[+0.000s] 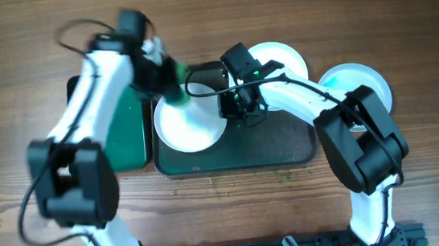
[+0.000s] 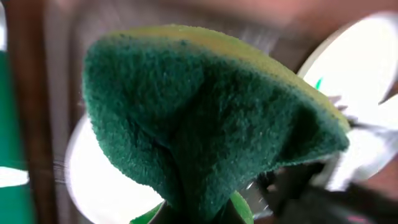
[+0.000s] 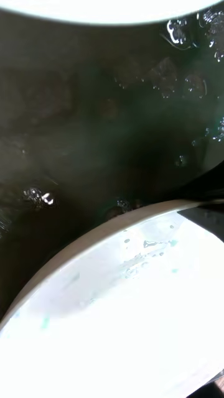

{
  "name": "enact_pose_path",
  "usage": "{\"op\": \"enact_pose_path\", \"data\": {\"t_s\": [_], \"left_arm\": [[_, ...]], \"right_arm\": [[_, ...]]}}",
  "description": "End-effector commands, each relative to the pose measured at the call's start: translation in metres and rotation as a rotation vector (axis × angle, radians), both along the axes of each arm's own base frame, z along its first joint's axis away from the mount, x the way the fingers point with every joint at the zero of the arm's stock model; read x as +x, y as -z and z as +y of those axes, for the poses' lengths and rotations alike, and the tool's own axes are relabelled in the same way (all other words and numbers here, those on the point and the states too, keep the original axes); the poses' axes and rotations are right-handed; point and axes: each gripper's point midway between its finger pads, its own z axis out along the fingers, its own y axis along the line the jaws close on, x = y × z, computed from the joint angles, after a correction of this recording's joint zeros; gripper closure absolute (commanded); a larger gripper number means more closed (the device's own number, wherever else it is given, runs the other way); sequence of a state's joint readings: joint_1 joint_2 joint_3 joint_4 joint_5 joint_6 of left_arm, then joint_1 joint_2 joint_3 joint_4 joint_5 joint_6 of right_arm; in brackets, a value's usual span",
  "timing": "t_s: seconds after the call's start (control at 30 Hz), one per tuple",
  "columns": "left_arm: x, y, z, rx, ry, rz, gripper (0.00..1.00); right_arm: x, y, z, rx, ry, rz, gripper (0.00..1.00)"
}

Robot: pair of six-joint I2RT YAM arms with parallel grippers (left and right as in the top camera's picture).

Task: Clean dirty plates on tray and stack at the side
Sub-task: 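Lift the scrubbed plate with the right gripper and carry it right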

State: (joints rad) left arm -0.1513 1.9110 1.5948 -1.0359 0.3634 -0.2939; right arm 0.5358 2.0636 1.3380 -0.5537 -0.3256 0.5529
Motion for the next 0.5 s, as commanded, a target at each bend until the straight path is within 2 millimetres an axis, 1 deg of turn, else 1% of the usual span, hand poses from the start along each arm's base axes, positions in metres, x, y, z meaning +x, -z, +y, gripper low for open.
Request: {"op": "enact_pose_path", "data": {"t_s": [0.0, 0.03, 0.1, 0.17, 0.2, 0.27, 0.33, 0.4, 0.47], "left_arm": [[0.019, -0.039, 0.04, 0.055, -0.1, -0.122, 0.96], [0.018, -0.038, 0.045, 0.06, -0.112, -0.116, 0.96], [0.016, -0.036, 0.048, 0.063, -0.113, -0.102, 0.96], [0.016, -0.036, 0.047, 0.063, -0.113, -0.103, 0.96], [0.016, -0.036, 0.048, 0.063, -0.113, -0.105, 0.96], [0.017, -0.036, 0.047, 0.063, -0.113, -0.105, 0.96], [0.017, -0.036, 0.047, 0.063, -0.113, -0.105, 0.96], [0.017, -0.036, 0.048, 0.066, -0.114, -0.105, 0.96], [0.017, -0.035, 0.051, 0.086, -0.119, -0.106, 0.96]], "right_arm": [[0.0, -0.019, -0.01, -0.057, -0.042, -0.083, 0.96], [0.003, -0.031, -0.016, -0.11, -0.044, -0.139, 0.96], [0.007, -0.077, -0.034, -0.318, -0.05, -0.356, 0.96], [0.007, -0.102, -0.042, -0.439, -0.033, -0.475, 0.96], [0.005, -0.121, -0.048, -0.525, -0.02, -0.562, 0.96], [0.001, -0.147, -0.051, -0.631, -0.005, -0.68, 0.96], [-0.008, -0.176, -0.05, -0.742, 0.009, -0.818, 0.96], [-0.015, -0.197, -0.048, -0.836, 0.019, -0.927, 0.96], [-0.024, -0.215, -0.045, -0.944, -0.014, -1.024, 0.96]]}}
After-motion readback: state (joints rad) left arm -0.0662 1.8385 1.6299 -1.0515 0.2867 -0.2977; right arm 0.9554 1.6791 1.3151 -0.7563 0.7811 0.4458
